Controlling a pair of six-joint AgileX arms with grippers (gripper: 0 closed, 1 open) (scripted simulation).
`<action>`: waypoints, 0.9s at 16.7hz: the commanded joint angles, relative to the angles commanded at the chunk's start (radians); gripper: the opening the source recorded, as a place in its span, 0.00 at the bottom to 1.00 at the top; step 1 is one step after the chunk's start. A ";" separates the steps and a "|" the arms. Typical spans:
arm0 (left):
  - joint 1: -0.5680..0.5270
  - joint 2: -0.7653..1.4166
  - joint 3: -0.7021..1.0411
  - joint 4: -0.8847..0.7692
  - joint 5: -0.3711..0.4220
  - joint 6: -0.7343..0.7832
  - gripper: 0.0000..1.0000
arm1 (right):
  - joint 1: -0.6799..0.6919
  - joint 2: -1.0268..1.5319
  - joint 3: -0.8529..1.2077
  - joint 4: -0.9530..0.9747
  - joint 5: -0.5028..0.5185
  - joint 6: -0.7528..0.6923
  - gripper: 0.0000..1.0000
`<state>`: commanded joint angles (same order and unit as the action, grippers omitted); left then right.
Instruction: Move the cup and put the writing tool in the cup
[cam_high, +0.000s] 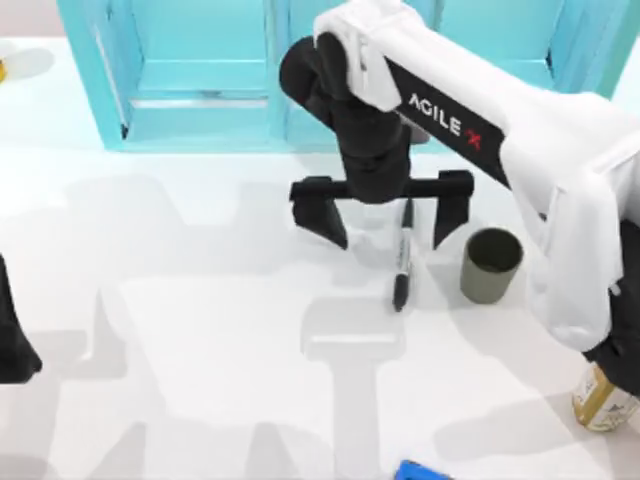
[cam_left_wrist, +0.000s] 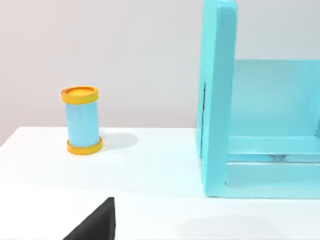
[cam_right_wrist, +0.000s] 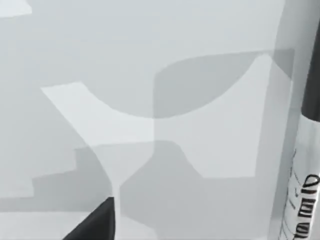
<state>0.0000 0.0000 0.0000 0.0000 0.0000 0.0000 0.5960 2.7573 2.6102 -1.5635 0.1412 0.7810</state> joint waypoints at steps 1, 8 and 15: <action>0.000 0.000 0.000 0.000 0.000 0.000 1.00 | -0.001 -0.014 -0.041 0.027 0.000 -0.001 1.00; 0.000 0.000 0.000 0.000 0.000 0.000 1.00 | -0.006 -0.104 -0.309 0.206 -0.001 -0.007 1.00; 0.000 0.000 0.000 0.000 0.000 0.000 1.00 | -0.010 -0.155 -0.461 0.307 -0.001 -0.012 1.00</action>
<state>0.0000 0.0000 0.0000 0.0000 0.0000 0.0000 0.5860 2.6020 2.1497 -1.2568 0.1401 0.7695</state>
